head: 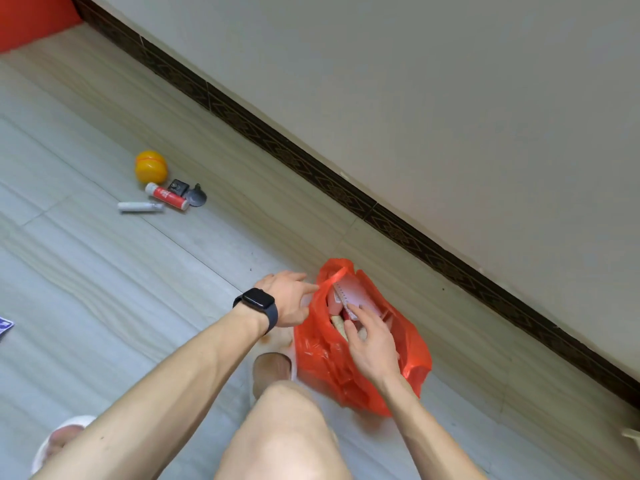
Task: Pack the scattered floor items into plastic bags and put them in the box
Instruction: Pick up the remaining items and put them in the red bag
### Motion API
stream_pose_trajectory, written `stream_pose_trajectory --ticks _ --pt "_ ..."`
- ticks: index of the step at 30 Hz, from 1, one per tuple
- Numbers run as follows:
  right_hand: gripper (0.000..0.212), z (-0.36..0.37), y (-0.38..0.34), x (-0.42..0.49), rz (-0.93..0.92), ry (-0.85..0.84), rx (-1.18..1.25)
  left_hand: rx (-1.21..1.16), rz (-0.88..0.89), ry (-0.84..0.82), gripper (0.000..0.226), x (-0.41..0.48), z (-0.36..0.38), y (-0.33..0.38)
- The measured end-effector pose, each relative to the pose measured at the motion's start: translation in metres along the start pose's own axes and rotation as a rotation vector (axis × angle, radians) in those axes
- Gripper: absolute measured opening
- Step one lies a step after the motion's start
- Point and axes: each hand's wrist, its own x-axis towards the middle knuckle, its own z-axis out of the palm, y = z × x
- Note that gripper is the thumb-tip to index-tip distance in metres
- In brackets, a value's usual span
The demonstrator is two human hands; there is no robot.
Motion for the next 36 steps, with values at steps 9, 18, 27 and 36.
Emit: stream_pose_trajectory --ticks 9,18,27,36 --pt "0.039 -0.035 -0.129 -0.005 -0.540 0.003 -0.162 0.157 -0.327 0.088 0.048 -0.099 -0.090 -0.068" --pt "0.047 -0.018 -0.282 0.002 -0.917 -0.065 -0.310 0.082 -0.682 0.248 0.058 -0.234 -0.118 -0.191" --pt "0.052 0.052 -0.340 0.055 -0.941 -0.264 -0.626 -0.094 -0.813 0.227 0.068 -0.234 -0.058 -0.284" --pt "0.055 0.159 -0.328 0.174 -0.661 -0.634 -0.960 -0.196 -0.691 0.126 0.072 -0.101 0.005 -0.348"
